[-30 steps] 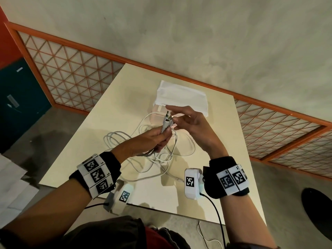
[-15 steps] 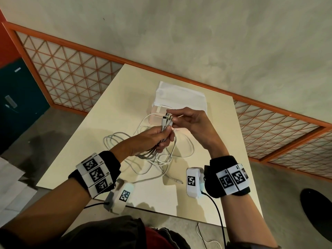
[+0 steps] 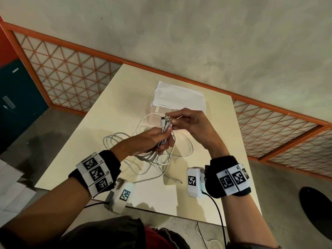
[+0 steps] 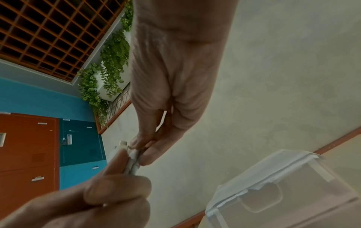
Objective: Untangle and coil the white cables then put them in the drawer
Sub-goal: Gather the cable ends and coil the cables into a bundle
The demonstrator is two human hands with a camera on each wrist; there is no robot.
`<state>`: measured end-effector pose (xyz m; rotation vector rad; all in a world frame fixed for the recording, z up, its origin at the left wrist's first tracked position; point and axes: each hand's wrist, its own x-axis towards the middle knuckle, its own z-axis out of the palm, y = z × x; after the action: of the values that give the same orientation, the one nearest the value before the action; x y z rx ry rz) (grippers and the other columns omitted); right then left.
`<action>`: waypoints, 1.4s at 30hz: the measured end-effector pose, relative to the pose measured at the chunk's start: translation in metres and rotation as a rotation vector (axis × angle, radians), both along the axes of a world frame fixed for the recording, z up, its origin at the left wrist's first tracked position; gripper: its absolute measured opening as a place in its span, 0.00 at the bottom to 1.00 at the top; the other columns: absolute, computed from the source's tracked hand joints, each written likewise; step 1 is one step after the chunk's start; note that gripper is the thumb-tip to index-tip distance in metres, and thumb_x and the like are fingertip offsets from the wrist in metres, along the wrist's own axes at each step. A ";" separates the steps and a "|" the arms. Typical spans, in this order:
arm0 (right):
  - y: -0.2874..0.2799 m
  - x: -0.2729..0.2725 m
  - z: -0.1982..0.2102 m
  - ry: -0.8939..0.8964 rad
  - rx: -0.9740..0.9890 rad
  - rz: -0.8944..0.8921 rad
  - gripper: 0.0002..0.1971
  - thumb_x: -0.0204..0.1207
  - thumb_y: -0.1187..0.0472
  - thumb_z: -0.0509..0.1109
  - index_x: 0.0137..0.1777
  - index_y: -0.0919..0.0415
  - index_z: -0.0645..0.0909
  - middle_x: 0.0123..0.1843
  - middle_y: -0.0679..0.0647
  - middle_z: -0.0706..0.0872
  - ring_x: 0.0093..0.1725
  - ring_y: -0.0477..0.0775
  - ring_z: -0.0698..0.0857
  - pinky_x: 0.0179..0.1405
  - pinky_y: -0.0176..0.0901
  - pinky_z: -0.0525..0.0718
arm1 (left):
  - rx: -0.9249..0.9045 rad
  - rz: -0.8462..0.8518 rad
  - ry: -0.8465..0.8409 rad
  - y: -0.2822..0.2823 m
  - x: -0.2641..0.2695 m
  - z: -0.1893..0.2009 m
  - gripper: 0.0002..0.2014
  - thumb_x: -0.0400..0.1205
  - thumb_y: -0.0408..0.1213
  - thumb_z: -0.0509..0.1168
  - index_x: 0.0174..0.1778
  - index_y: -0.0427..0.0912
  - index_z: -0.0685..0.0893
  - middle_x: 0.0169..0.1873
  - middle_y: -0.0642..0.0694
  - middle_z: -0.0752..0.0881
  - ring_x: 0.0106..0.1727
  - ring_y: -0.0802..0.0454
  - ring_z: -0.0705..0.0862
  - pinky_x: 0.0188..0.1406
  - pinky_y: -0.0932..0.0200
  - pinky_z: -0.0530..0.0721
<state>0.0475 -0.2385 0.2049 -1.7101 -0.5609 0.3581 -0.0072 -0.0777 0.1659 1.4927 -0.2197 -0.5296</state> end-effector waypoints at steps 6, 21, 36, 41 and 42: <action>-0.003 -0.001 -0.004 -0.109 -0.057 0.079 0.18 0.78 0.71 0.66 0.67 0.61 0.80 0.48 0.58 0.79 0.50 0.50 0.84 0.55 0.41 0.87 | 0.024 -0.080 0.024 0.005 0.002 0.001 0.22 0.88 0.46 0.46 0.39 0.37 0.78 0.23 0.50 0.69 0.23 0.58 0.67 0.32 0.65 0.76; -0.002 -0.010 -0.023 0.003 -0.103 -0.007 0.34 0.77 0.45 0.66 0.80 0.52 0.59 0.55 0.53 0.86 0.58 0.51 0.87 0.61 0.45 0.85 | -0.180 0.132 0.082 0.000 0.008 0.009 0.22 0.87 0.49 0.44 0.29 0.42 0.66 0.22 0.52 0.62 0.22 0.58 0.63 0.30 0.65 0.71; 0.016 -0.024 -0.039 0.085 -0.228 0.142 0.11 0.73 0.59 0.75 0.31 0.61 0.87 0.44 0.65 0.90 0.41 0.59 0.86 0.43 0.37 0.79 | -0.642 0.242 0.007 0.011 0.016 0.042 0.20 0.75 0.57 0.52 0.24 0.47 0.68 0.16 0.57 0.63 0.17 0.64 0.60 0.15 0.70 0.63; 0.005 -0.022 -0.035 0.194 -0.236 0.206 0.20 0.73 0.54 0.74 0.22 0.62 0.77 0.13 0.51 0.76 0.15 0.49 0.74 0.27 0.39 0.78 | -0.678 0.272 -0.025 0.020 0.021 0.050 0.20 0.76 0.56 0.51 0.23 0.48 0.68 0.15 0.58 0.63 0.15 0.65 0.60 0.12 0.71 0.58; 0.002 -0.020 -0.036 0.197 -0.268 0.201 0.21 0.73 0.53 0.74 0.22 0.61 0.75 0.13 0.51 0.73 0.14 0.48 0.71 0.24 0.39 0.75 | -0.679 0.300 -0.037 0.024 0.022 0.052 0.20 0.76 0.56 0.52 0.23 0.48 0.68 0.14 0.58 0.63 0.15 0.66 0.60 0.12 0.71 0.58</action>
<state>0.0276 -0.2362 0.1687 -1.8514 -0.5593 0.7657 0.0148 -0.0536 0.2177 0.8494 -0.1760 -0.1532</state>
